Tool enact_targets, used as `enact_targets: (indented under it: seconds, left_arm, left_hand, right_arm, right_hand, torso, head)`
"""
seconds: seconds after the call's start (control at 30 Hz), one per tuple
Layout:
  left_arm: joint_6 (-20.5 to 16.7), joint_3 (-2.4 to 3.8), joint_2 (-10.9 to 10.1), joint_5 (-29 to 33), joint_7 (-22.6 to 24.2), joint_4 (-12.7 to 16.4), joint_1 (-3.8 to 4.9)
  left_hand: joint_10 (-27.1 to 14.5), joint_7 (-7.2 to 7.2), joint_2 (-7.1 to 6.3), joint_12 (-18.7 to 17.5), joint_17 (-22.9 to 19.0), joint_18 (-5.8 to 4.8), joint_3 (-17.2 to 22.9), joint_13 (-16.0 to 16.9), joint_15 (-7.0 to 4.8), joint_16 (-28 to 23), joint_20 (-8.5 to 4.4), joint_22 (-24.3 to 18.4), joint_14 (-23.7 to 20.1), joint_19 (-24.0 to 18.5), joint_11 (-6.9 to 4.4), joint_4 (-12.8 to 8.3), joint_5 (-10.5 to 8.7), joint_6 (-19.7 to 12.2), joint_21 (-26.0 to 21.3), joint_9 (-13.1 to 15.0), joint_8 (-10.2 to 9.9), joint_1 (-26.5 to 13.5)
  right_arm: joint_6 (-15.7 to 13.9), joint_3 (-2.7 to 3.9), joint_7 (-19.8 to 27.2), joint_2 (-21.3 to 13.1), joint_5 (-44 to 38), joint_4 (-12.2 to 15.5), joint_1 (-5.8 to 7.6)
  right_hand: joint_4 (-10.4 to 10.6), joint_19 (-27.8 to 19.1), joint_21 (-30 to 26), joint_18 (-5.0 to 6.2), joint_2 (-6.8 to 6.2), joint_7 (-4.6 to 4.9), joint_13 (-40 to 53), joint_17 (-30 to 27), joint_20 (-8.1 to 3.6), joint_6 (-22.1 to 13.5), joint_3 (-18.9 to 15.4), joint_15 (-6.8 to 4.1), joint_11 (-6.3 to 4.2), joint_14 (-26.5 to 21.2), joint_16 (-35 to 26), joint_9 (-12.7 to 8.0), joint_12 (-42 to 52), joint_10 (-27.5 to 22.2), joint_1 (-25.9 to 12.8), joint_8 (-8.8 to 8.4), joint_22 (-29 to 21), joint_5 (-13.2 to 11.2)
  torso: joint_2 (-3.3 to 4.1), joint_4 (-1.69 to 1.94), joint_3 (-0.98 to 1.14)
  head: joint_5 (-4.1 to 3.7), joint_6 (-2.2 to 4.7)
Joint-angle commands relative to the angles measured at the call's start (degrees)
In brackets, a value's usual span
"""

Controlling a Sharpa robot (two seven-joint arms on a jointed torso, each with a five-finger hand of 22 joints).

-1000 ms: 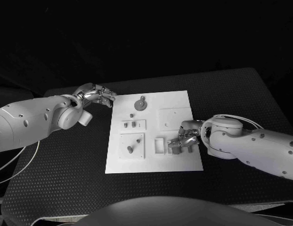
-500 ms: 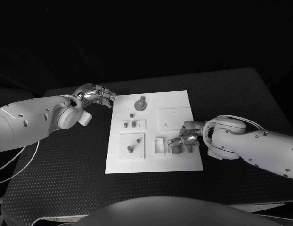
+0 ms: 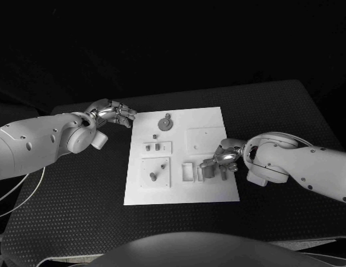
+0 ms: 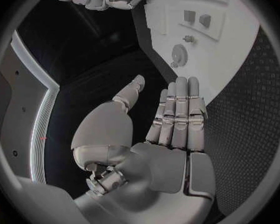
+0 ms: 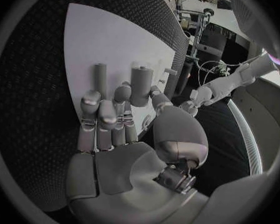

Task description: Assemble the parts on the task board

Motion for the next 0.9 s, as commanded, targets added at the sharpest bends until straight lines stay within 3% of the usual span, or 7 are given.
enact_targets:
  seconds: [0.03,0.3,0.67,0.9]
  left_arm:
    - [1.0,0.02,0.0,-0.5,0.0,0.2,0.04]
    - [0.9,0.02,0.1,-0.7,-0.2,0.1,0.04]
    - [1.7,0.02,0.2,-1.0,-0.5,0.2,0.05]
    - [1.4,0.02,0.3,-1.7,-0.6,0.2,0.05]
  left_hand:
    - [-0.3,-0.05,0.00,0.1,0.1,-0.22,0.1,-0.1,0.01,-0.3,-0.03,-0.1,-0.5,-0.3,0.02,0.0,0.11,-0.5,0.3,-0.1,0.4,-0.7]
    - [-0.3,-0.05,-0.05,0.1,0.1,-0.22,0.1,-0.1,0.01,-0.3,-0.03,-0.1,-0.5,-0.3,0.03,0.0,0.12,-0.5,0.3,-0.1,0.4,-0.7]
    - [-0.3,-0.05,0.04,0.1,0.1,-0.20,0.2,-0.1,0.01,-0.3,-0.03,-0.1,-0.5,-0.3,0.02,0.0,0.16,-0.5,0.3,-0.1,0.4,-0.6]
    - [-0.3,-0.05,0.02,0.1,0.2,-0.21,0.2,-0.1,0.01,-0.3,-0.02,-0.1,-0.5,-0.3,0.03,0.0,0.15,-0.5,0.3,-0.1,0.4,-0.7]
  right_arm:
    - [0.0,0.00,-0.5,-0.3,3.1,0.4,0.49]
    - [-0.4,0.00,-0.9,-0.1,4.7,1.3,1.41]
    - [1.3,-0.12,-1.4,3.1,7.3,0.2,2.60]
    - [2.0,-1.87,-1.4,5.4,6.6,-0.6,3.42]
  right_hand:
    - [-9.1,0.4,0.0,1.63,0.03,0.10,-0.1,0.0,-0.16,0.4,9.6,-0.07,-0.39,0.3,-0.2,0.0,0.4,0.0,-0.4,0.16,0.8,0.2]
    - [-9.1,0.4,0.1,1.63,-0.07,0.11,-0.1,0.0,-0.15,0.4,9.8,-0.07,-0.38,0.2,-0.3,0.0,0.4,-0.1,-0.7,0.12,0.9,0.2]
    - [-9.2,0.3,0.0,1.63,-0.06,0.15,-0.1,-0.1,-0.16,0.3,10.2,-0.04,-0.34,0.1,-0.4,-0.1,0.4,-0.1,-0.9,0.04,0.9,0.2]
    - [-9.2,0.3,0.0,1.63,-0.04,0.18,-0.1,-0.2,-0.14,0.2,10.4,-0.03,-0.32,0.0,-0.5,-0.1,0.4,-0.2,-1.0,0.00,0.9,0.2]
  torso:
    - [0.01,0.00,-0.01]
    - [0.01,-0.02,0.00]
    - [0.02,0.00,-0.07]
    - [0.03,0.07,-0.04]
  head:
    - [-0.05,0.01]
    - [-0.03,0.01]
    - [0.08,0.01]
    - [0.25,0.01]
